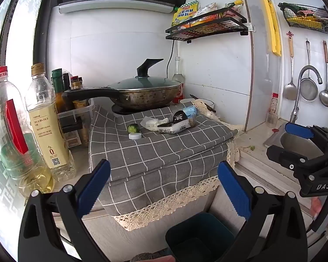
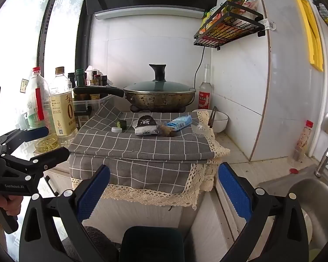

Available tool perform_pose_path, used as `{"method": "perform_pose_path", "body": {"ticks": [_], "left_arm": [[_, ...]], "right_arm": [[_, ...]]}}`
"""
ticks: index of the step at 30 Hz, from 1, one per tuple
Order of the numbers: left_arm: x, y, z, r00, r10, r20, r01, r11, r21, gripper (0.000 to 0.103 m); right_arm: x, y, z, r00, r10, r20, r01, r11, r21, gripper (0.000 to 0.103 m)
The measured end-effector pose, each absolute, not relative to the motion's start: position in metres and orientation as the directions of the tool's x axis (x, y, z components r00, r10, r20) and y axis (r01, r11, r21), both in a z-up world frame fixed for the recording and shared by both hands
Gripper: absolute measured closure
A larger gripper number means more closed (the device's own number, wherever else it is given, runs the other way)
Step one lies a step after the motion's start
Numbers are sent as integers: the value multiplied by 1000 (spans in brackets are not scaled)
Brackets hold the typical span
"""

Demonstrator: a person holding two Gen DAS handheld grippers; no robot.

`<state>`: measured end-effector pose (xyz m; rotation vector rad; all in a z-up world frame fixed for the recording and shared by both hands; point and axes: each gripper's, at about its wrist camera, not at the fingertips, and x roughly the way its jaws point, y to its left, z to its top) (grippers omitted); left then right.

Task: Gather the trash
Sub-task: 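Grasp the black snack bag with the right tool while the left tool approaches the cucumber end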

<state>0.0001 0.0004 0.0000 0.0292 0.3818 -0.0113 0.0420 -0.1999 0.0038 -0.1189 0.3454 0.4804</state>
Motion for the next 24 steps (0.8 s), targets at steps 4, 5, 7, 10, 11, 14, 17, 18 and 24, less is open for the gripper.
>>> {"method": "perform_pose_path", "body": {"ticks": [4,5,7,10,11,14,17,18,24], "left_arm": [[0,0,0,928,-5,-373,20,999,35,3],[0,1,0,928,-8,-373,23,999,35,3],[2,5,0,924,-19,-381,29,999,20,3],[8,11,-5,915,4,-404,0,1000,10,3],[11,16,-6,913,-4,-407,3,1000,-4,3],[17,26,-10,913,-13,-408,9,1000,-12,3],[31,38,-12,906,-9,-422,-4,1000,-30,3],[36,41,-12,904,-14,-426,-3,999,-39,7],[67,59,-16,887,-26,-462,-3,998,-61,22]], "right_arm": [[41,-199,5,830,434,-351,-473,881,-29,3],[40,-199,5,830,433,-350,-472,881,-30,3],[40,-200,6,832,435,-344,-470,883,-20,3],[45,-198,8,824,456,-336,-482,876,7,3],[49,-197,7,819,465,-337,-491,871,9,3],[55,-196,6,804,489,-338,-515,857,17,5],[76,-188,5,769,529,-359,-548,835,55,26],[84,-184,5,758,540,-365,-557,828,68,29],[133,-153,1,676,614,-408,-626,770,122,32]]}}
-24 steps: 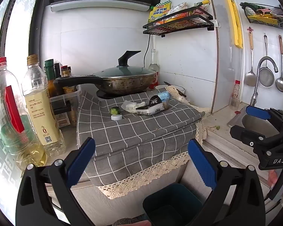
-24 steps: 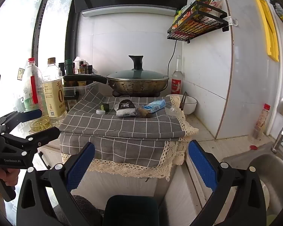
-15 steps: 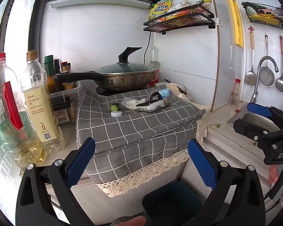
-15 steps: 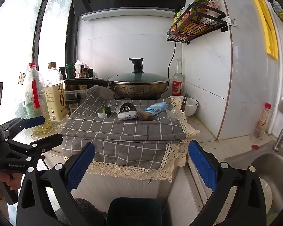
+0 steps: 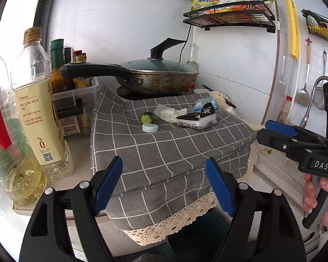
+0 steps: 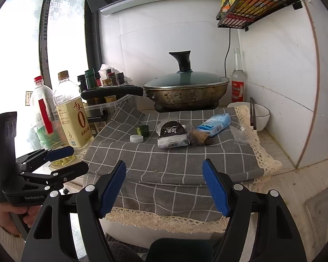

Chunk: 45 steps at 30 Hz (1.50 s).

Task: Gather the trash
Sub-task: 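Grasp the black snack bag with the right tool while the left tool approaches the cucumber end, then grasp the green cucumber end with the left tool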

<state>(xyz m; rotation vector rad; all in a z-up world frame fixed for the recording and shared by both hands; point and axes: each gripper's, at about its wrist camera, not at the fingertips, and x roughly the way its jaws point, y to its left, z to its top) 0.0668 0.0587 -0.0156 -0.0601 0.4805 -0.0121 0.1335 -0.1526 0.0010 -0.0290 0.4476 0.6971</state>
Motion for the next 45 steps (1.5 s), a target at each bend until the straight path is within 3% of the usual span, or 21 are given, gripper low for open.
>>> {"method": "perform_pose_path", "body": {"ticks": [6,11,12,13,15,23,31,35,40,45], "left_arm": [[96,72,-19,873,-43,-485,7,997,-75,17],[121,85,-21,866,-34,-499,3,998,-64,13],[126,89,-22,865,-33,-500,0,998,-67,13],[132,93,-22,864,-34,-503,-4,997,-74,13],[143,101,-23,859,-42,-509,-6,996,-94,13],[187,102,-21,838,-47,-543,12,998,-68,15],[226,90,-18,794,-39,-607,21,999,-37,33],[245,92,-19,763,-15,-647,4,1000,-18,35],[267,97,-28,712,-15,-702,-1,1000,-23,46],[278,94,-34,697,-7,-717,2,1000,-7,51]], "right_arm": [[191,-116,-14,637,606,-476,-635,763,122,35],[229,-94,-23,639,574,-513,-614,782,110,28],[234,-90,-23,643,569,-514,-613,783,100,29],[237,-86,-23,647,561,-517,-612,786,86,42],[244,-80,-24,642,546,-539,-610,789,73,52],[232,-86,-5,619,625,-476,-667,738,102,58],[229,-99,4,608,638,-473,-670,732,125,62],[230,-107,5,610,643,-464,-662,734,147,62],[231,-110,6,609,640,-469,-658,738,152,64],[233,-109,4,597,646,-476,-659,733,167,64]]}}
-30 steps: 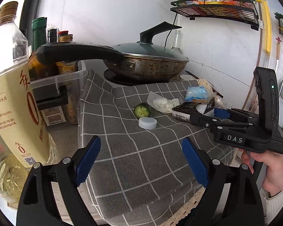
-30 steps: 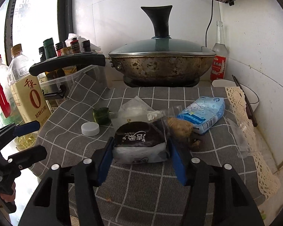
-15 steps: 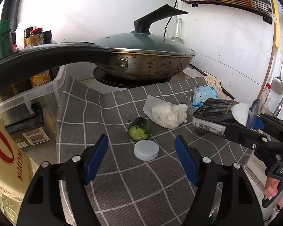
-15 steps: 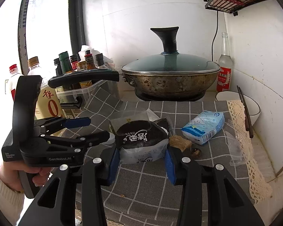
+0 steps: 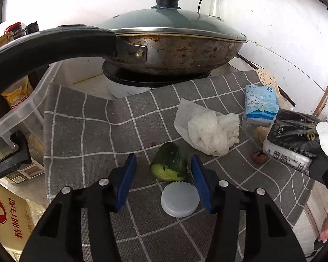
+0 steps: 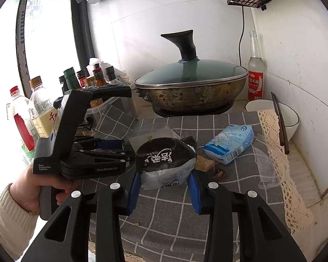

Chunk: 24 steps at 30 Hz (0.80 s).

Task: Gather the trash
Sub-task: 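Grasp the green cucumber end with the left tool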

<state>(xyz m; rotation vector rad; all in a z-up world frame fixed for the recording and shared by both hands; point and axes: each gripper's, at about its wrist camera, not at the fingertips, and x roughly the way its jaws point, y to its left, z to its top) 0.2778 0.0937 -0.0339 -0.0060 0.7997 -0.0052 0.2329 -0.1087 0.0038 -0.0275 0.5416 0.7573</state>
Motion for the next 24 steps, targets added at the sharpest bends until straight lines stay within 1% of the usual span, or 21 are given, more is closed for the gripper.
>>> {"method": "perform_pose_path", "body": {"ticks": [1,2,7,14,19,24], "left_arm": [[277,94,-33,699,-13,-715,6,1000,-12,64],[278,95,-32,702,-29,-712,11,1000,-30,69],[271,93,-23,737,-19,-675,4,1000,-24,70],[247,92,-3,787,-36,-616,13,999,-41,70],[216,77,15,825,-71,-561,51,997,-51,70],[166,49,16,849,-115,-515,93,993,-68,70]], "right_arm": [[233,-108,3,597,646,-476,-660,733,165,65],[232,-107,3,597,646,-476,-662,732,164,65],[228,-106,6,599,650,-468,-668,728,155,65],[213,-113,21,611,661,-435,-676,722,147,65],[186,-125,37,629,664,-405,-678,723,134,65],[146,-151,40,652,649,-392,-666,737,113,65]]}}
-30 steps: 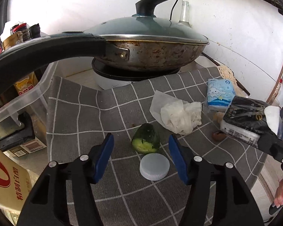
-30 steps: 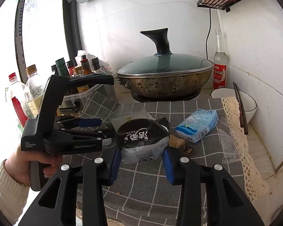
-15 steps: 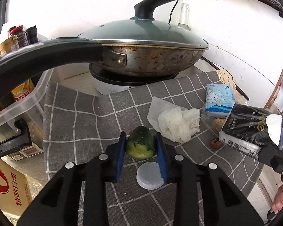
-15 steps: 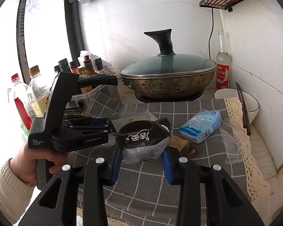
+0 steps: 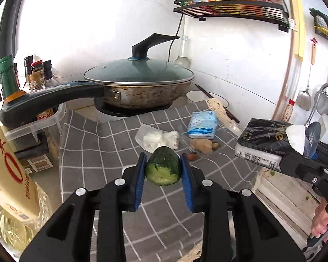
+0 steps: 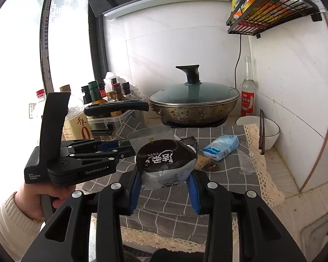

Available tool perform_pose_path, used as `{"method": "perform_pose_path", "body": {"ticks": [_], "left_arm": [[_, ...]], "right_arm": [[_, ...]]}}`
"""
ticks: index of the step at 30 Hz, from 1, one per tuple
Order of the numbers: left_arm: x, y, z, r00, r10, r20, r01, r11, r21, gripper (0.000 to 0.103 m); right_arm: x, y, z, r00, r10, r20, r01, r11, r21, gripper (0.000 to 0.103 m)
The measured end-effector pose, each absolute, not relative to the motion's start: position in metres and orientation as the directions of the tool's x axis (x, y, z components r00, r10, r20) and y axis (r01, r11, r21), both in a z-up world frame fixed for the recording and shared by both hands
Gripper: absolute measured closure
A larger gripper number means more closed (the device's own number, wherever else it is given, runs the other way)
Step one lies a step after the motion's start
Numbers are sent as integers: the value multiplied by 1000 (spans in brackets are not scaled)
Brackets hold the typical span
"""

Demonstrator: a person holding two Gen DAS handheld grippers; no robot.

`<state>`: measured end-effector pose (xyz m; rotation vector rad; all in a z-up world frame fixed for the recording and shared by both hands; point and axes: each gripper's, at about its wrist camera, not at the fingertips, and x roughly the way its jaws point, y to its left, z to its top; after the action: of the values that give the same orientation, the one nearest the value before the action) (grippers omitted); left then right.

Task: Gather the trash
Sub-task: 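Grasp the green cucumber end with the left tool, then lower both tools to the green bin and open them, dropping bag and cucumber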

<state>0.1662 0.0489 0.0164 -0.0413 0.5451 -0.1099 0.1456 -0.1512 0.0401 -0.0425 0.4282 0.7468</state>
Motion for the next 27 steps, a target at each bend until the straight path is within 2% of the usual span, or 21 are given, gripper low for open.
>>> {"method": "perform_pose_path", "body": {"ticks": [5,10,21,27], "left_arm": [[116,23,11,857,-171,-487,143,985,-95,70],[78,-13,-22,827,-229,-513,212,973,-93,70],[68,-46,-166,677,-257,-690,223,965,-141,70],[88,-41,-232,613,-251,-749,212,966,-150,70]], "right_arm": [[100,-180,25,664,627,-406,-652,752,95,65],[64,-201,-18,658,598,-458,-634,768,93,65],[68,-229,-160,563,541,-625,-555,808,200,65],[87,-219,-234,505,498,-704,-532,823,201,65]]}}
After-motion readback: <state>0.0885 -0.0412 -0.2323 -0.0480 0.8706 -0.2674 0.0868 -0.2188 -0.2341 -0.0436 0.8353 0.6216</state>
